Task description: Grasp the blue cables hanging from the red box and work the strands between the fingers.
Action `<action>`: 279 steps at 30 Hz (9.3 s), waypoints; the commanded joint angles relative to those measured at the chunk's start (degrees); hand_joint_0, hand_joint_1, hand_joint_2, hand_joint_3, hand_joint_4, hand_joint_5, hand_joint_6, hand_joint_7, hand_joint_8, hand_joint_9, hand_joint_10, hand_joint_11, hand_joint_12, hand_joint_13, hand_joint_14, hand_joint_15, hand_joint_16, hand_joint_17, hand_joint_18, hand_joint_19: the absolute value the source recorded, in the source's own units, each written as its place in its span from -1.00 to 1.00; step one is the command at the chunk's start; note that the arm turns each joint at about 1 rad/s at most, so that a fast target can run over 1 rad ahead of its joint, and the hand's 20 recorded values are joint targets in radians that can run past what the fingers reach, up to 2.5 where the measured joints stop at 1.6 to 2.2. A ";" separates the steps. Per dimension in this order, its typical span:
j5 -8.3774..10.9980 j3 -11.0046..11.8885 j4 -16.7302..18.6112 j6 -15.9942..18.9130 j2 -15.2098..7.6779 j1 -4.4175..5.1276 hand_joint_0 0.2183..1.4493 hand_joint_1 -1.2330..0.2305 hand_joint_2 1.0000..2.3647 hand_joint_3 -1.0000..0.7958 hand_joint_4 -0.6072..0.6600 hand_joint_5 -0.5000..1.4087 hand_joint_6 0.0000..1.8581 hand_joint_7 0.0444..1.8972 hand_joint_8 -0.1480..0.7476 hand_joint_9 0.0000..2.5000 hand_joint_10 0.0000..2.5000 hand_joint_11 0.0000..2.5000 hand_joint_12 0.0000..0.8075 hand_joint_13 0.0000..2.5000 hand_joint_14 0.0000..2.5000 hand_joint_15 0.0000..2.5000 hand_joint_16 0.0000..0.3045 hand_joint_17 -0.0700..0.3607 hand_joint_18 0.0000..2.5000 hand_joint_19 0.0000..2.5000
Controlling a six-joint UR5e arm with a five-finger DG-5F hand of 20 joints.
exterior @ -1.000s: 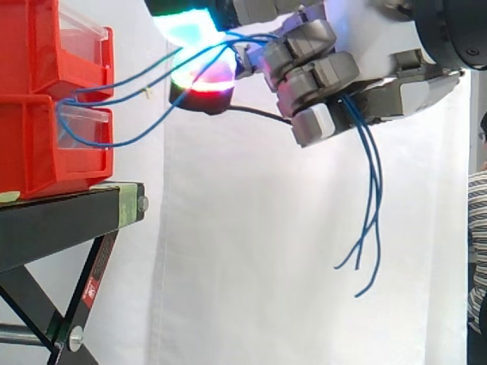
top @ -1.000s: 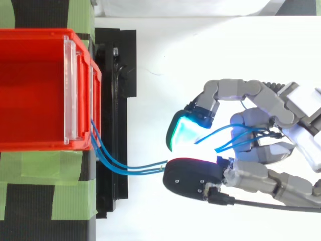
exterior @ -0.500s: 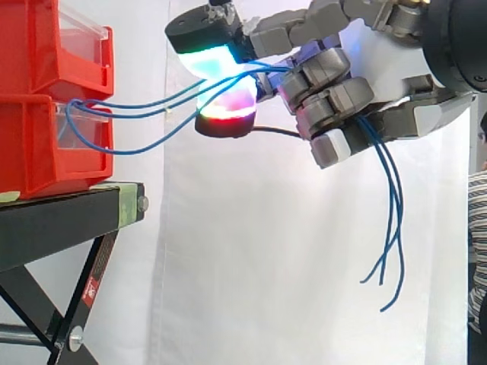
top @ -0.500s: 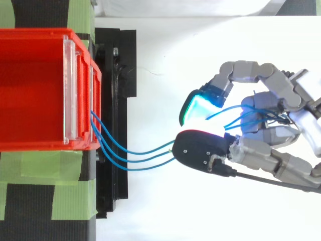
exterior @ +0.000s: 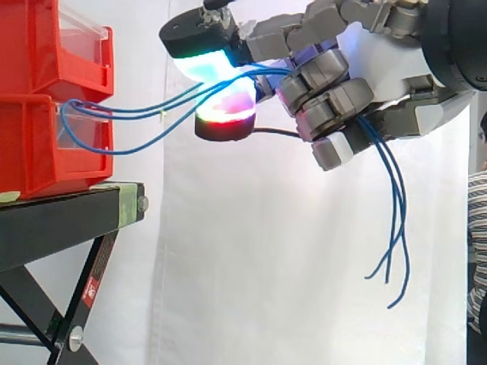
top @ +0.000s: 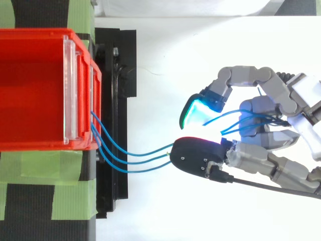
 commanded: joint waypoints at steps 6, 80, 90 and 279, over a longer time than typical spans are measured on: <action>0.19 -0.01 0.05 -0.02 0.00 0.00 0.09 -0.13 -0.96 -0.15 0.35 -0.46 0.21 0.23 0.19 -0.21 1.00 1.00 0.04 -0.14 1.00 0.31 -0.70 -0.19 0.17 -0.05; 2.82 -0.01 13.50 -6.00 0.00 -1.75 0.28 -0.08 -0.97 -0.39 0.33 -0.46 -0.51 0.25 0.19 -0.21 1.00 1.00 0.04 -0.14 1.00 0.31 -0.70 -0.19 0.17 -0.05; 3.88 -0.01 13.59 -5.91 0.00 -1.75 0.10 -0.18 -0.98 -0.67 0.32 -0.42 -0.97 0.40 0.19 -0.21 1.00 1.00 0.04 -0.14 1.00 0.31 -0.70 -0.19 0.17 -0.05; -5.00 -0.01 12.01 -7.05 0.00 -1.14 0.35 -0.10 -0.97 0.08 0.36 -0.61 0.29 0.06 0.19 -0.21 1.00 1.00 0.04 -0.14 1.00 0.31 -0.70 -0.19 0.17 -0.05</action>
